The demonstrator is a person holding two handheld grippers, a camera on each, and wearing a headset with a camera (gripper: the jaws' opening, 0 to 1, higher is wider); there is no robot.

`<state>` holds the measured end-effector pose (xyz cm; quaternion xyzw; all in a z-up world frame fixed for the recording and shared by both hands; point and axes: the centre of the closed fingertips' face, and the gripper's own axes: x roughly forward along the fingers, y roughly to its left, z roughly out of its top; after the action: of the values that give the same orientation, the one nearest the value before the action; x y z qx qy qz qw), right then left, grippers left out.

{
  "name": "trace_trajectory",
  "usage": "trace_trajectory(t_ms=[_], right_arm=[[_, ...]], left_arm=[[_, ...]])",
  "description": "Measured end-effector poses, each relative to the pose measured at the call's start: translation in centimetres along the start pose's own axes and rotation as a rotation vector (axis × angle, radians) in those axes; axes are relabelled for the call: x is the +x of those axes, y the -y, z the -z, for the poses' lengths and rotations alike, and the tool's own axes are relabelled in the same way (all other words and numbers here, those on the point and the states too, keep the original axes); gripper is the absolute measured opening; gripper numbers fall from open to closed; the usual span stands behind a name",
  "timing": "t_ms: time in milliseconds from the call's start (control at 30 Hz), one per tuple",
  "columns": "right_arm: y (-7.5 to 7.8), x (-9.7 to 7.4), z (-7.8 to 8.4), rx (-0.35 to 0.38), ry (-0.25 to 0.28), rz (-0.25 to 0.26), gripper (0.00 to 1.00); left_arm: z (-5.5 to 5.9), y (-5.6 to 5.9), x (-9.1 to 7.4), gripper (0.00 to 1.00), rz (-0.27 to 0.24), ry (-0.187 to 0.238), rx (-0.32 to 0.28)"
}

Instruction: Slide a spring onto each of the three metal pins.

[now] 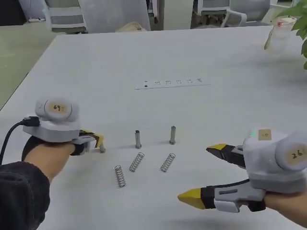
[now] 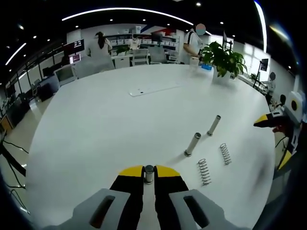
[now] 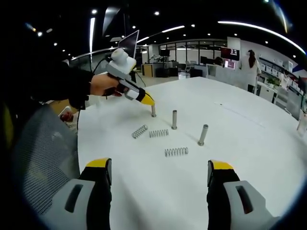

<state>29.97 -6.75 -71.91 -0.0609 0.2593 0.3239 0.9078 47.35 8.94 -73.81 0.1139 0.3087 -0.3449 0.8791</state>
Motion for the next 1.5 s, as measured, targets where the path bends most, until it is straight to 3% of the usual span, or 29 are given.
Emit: trace_trajectory(t_ms=[500, 867, 1500], right_arm=[[0.0, 0.0, 0.2, 0.001, -0.006, -0.001, 0.81], [-0.1, 0.1, 0.3, 0.002, -0.013, -0.003, 0.81], [-0.3, 0.1, 0.3, -0.003, -0.017, -0.009, 0.81]], left_arm=[[-0.7, 0.5, 0.8, 0.0, 0.005, 0.027, 0.0], [-0.3, 0.6, 0.9, 0.0, 0.009, 0.031, 0.017], [0.5, 0.3, -0.5, 0.16, -0.007, 0.05, -0.021]])
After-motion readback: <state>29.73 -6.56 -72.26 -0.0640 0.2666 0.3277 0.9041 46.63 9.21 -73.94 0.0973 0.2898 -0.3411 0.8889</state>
